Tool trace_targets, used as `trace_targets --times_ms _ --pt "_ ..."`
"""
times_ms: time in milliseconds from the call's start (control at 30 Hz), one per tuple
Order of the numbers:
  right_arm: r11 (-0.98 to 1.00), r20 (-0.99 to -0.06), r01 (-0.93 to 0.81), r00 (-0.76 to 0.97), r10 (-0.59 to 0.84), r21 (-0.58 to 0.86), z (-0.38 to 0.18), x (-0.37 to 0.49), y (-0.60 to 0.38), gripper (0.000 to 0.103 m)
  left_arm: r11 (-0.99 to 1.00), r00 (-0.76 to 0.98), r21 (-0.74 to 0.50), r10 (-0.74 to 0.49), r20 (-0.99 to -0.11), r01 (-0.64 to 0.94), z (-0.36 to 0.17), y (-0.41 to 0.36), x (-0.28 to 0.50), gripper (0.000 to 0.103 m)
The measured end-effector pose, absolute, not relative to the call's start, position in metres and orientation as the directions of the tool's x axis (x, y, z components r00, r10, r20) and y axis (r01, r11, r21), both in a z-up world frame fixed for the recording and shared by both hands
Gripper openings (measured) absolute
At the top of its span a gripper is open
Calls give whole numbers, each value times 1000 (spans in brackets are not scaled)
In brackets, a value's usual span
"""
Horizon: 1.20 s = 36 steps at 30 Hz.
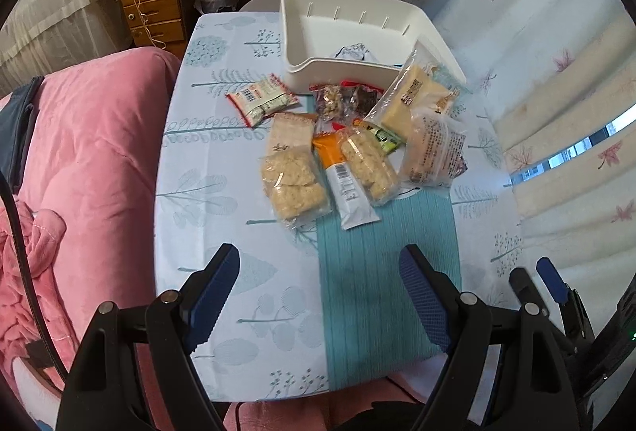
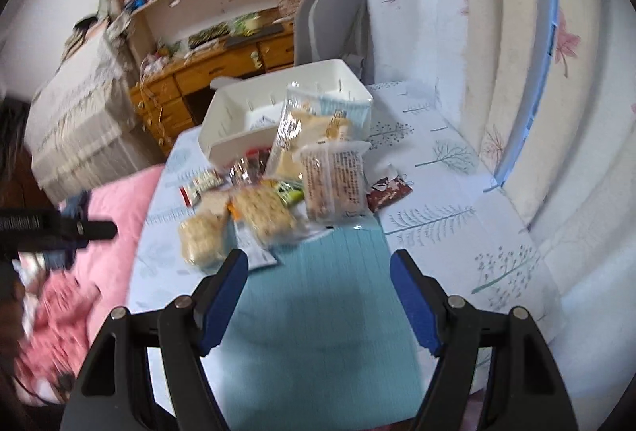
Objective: Organize snacks
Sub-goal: 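Withdraw both tools from the basket back over the snack pile, then grasp the clear puffed-snack bag with the left gripper while the right grasps the brown chocolate bar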
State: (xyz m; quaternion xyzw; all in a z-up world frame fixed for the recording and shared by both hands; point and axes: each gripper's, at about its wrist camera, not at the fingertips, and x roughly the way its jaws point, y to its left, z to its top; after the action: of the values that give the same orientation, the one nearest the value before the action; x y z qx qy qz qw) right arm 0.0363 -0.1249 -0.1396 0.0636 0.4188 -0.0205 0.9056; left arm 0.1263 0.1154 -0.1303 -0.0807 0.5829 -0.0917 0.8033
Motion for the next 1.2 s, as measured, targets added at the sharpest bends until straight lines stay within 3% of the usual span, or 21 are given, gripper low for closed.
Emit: trace_targets --times_ms 567,900,1200 --pt "964 -810 -258 577 106 -58 -173 108 -197 74 960 273 -209 -154 -950 -186 -166 39 169 82" --pt "833 -819 -505 561 118 -226 -208 143 -214 74 930 212 -153 -84 -974 -333 -207 12 196 82" --pt "749 -827 -627 525 201 -215 -241 178 -226 74 907 110 -76 -33 -993 -413 -244 -8 228 82"
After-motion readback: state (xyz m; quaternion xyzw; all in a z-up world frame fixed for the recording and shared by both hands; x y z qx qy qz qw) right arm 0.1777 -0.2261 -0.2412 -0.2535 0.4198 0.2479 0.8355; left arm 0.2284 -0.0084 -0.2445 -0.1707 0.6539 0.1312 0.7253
